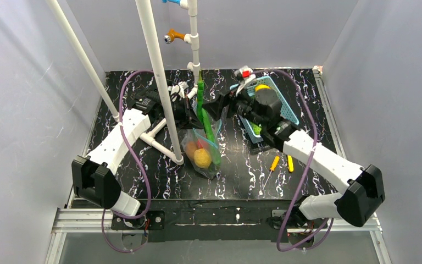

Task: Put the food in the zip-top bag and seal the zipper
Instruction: Place the fake vegetable in the zipper food storage bag.

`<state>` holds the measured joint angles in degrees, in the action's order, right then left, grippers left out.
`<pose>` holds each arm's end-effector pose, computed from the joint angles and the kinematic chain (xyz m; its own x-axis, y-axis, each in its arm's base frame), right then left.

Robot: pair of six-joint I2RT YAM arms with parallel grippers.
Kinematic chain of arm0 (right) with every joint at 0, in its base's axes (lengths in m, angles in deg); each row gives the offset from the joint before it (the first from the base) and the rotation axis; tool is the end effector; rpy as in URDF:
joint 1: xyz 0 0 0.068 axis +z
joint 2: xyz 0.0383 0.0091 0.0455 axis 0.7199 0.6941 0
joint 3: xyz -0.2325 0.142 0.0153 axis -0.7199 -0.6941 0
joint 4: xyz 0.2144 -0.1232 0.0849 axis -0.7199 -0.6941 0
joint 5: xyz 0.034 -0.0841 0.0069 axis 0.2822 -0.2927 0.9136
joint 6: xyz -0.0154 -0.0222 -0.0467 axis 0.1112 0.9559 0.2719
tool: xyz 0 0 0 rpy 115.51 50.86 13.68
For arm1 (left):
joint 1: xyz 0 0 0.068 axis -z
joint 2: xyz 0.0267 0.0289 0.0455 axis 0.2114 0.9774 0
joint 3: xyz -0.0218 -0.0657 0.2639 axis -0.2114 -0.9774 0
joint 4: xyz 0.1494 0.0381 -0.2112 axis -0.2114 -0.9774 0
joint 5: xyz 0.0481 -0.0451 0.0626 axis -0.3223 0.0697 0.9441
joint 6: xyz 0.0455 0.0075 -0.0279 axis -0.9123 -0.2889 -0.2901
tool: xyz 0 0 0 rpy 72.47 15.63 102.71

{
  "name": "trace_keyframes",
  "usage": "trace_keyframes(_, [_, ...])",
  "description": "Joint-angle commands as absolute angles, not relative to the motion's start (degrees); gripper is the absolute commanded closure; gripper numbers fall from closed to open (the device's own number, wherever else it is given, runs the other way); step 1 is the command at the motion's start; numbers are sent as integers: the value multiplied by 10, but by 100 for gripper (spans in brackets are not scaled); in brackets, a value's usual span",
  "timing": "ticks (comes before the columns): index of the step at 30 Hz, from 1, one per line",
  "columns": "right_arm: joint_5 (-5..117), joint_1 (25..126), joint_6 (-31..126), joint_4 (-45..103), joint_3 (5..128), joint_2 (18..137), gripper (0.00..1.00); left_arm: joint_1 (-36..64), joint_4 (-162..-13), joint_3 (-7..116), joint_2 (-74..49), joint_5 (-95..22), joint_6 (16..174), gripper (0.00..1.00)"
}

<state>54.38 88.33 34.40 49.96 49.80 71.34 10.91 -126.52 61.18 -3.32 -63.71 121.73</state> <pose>0.2277 0.2125 0.3684 -0.2055 0.2771 -0.9386 -0.7239 0.6024 0.3363 0.2890 -0.1457 0.3401 -0.9317 -0.1563 -0.3279 0.1649 0.6223 -0.7652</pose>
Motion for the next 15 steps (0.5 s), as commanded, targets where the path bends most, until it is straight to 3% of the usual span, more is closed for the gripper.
trace_keyframes(1, [551, 866, 429, 250, 653, 732, 5, 113, -1269, 604, -63, -652, 1210, 100])
trace_keyframes(6, [613, 848, 459, 55, 865, 848, 2, 113, -1266, 594, -65, -653, 1211, 100])
trace_keyframes(15, [633, 837, 458, 42, 1052, 985, 2, 113, -1263, 588, -65, -660, 1212, 100])
